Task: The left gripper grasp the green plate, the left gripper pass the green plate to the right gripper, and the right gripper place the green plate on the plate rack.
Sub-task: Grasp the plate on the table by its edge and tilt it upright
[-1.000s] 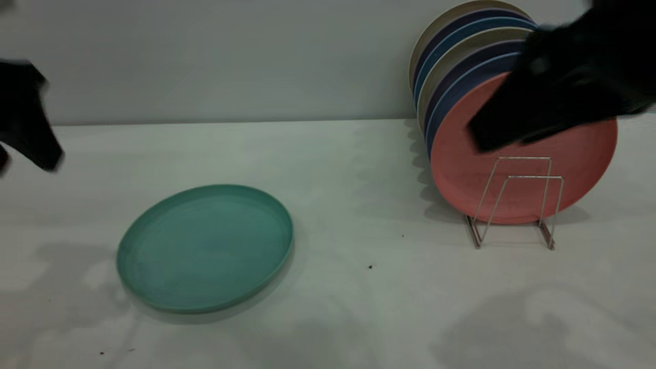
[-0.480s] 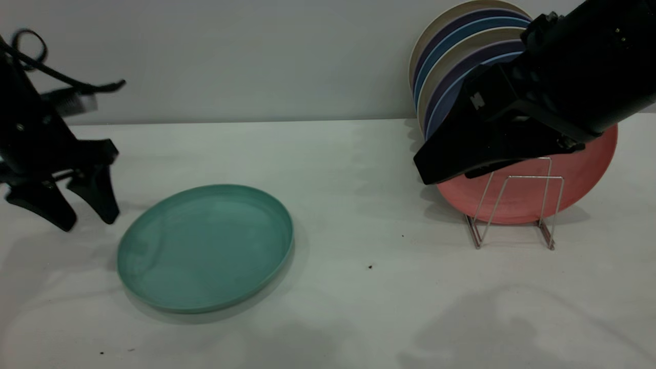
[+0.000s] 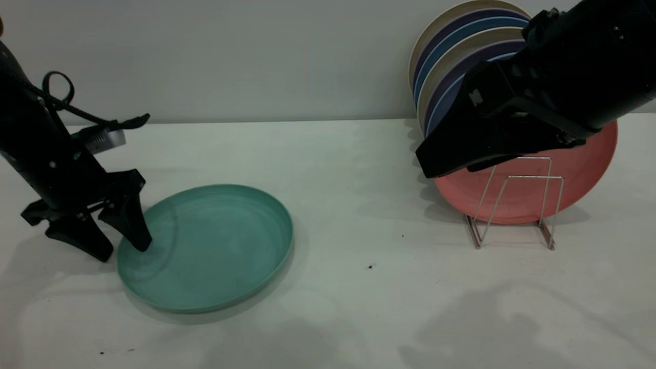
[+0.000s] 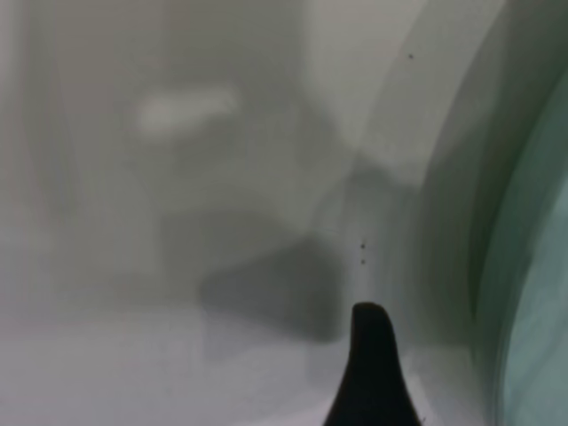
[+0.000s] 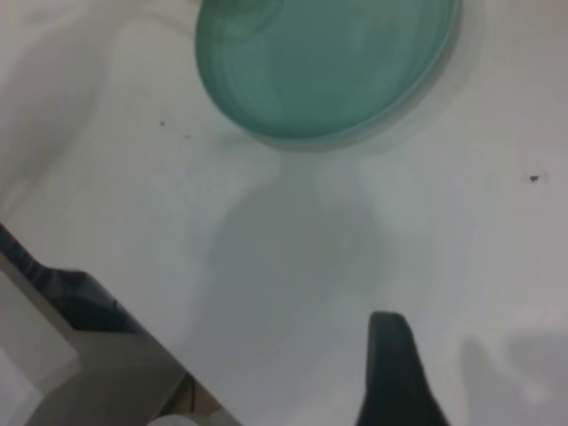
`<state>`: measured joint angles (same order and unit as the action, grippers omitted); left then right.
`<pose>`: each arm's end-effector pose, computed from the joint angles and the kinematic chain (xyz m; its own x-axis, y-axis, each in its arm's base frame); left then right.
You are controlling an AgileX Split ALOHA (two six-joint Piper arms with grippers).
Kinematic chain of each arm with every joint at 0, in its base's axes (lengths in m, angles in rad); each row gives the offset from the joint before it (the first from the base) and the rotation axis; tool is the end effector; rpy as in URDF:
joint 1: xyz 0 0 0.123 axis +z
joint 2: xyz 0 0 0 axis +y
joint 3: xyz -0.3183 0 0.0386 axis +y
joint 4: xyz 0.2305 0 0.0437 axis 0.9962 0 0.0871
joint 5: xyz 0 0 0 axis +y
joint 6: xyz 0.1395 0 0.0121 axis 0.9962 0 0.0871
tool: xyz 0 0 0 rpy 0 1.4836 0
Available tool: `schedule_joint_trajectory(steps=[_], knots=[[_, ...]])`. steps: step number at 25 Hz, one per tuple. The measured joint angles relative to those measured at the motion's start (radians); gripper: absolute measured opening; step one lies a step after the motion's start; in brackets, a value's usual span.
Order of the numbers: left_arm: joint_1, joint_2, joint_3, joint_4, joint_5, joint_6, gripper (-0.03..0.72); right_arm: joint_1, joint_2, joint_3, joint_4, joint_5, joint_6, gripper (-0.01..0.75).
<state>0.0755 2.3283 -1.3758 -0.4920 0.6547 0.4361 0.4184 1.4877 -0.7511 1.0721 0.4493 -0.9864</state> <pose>0.4325 -0.0077 0.0320 -0.9919 -0.0423 -0.1201 -0.0067 0.9594 -0.2820 0.2478 0.1687 0.2215 -0.7257 -0.2816 -0.6278 -0.5697 0.7575 0.3188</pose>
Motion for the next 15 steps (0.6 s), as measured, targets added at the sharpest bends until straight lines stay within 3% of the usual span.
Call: schedule_joint_trajectory(steps=[5, 10, 15], knots=[[0.000, 0.013, 0.000, -0.076, -0.004, 0.060, 0.549, 0.000, 0.001, 0.000, 0.000, -0.005, 0.000, 0.500], [0.000, 0.015, 0.000, -0.120, -0.006, 0.090, 0.441, 0.000, 0.012, -0.001, 0.002, -0.005, 0.000, 0.500], [0.001, 0.042, -0.002, -0.137, 0.002, 0.093, 0.408, 0.000, 0.012, -0.001, 0.007, -0.006, -0.001, 0.500]])
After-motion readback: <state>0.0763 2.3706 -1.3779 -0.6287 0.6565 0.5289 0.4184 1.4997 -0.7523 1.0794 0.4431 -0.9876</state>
